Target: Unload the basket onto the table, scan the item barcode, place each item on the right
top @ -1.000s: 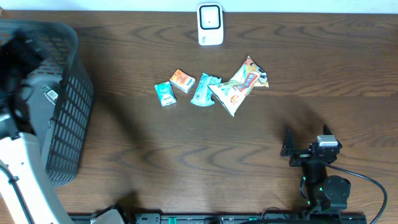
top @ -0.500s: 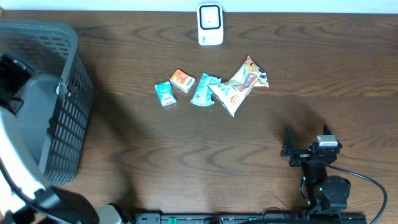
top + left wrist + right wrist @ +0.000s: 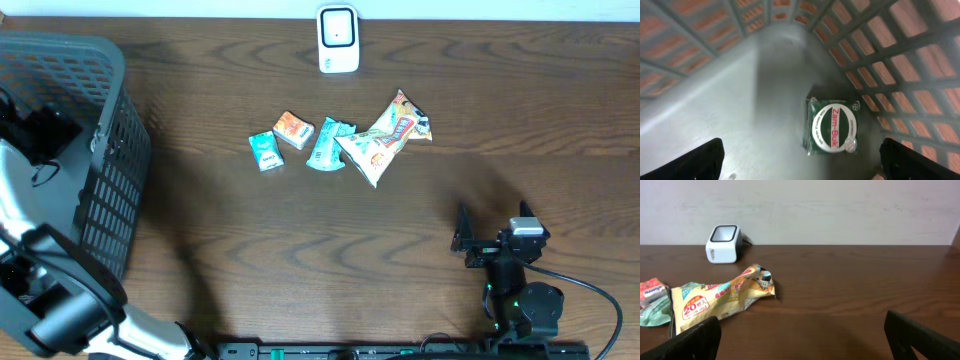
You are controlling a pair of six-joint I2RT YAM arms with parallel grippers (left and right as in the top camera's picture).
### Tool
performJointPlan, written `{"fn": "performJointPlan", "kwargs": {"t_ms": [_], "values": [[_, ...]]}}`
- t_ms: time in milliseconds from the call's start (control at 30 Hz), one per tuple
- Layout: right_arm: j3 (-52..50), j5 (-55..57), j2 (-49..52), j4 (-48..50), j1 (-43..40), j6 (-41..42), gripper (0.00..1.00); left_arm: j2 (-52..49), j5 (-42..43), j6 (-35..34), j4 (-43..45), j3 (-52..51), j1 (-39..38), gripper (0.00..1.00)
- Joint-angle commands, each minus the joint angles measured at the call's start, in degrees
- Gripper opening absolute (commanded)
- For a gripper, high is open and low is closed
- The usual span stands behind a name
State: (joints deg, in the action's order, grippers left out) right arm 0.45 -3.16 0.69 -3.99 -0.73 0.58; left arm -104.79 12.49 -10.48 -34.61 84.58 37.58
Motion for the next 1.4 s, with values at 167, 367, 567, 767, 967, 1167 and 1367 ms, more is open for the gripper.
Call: {"fn": "performJointPlan", "kwargs": {"t_ms": [167,367,567,767,967,1167,1367], "values": [[-0.11,-0.02,-0.31,-0.13,0.07,-0.66,0.99,-4.07,3.30,0.79,3.06,0.04,-2.71,0.96],[-0.11,-0.02,-0.31,-0.13,0.07,-0.66,0.99,-6.93,1.57,0.79,3.37,0.02,-4.42,0.82],[-0.11,-0.02,-0.31,-0.13,0.07,-0.66,0.99,-11.13,-0.20,0.76,3.85,0.02,-4.61,0.72],[-0.11,-0.02,-0.31,-0.13,0.09,-0.66,0.99,-13.55,-2.05,0.76,5.22,0.02,-4.61,0.65],[-0.11,-0.02,-0.31,-0.13,0.07,-0.66,0.99,-14.75,-4.15,0.76,5.68,0.02,-4.61,0.66],[-0.11,-0.02,-0.31,-0.13,0.07,-0.66,0.99,-14.03,-20.31,0.74,2.75,0.02,-4.50,0.66],[-0.11,-0.02,-0.31,-0.13,0.07,-0.66,0.99,-12.09,-28.20,0.04,-0.31,0.02,-4.39,0.66]]}}
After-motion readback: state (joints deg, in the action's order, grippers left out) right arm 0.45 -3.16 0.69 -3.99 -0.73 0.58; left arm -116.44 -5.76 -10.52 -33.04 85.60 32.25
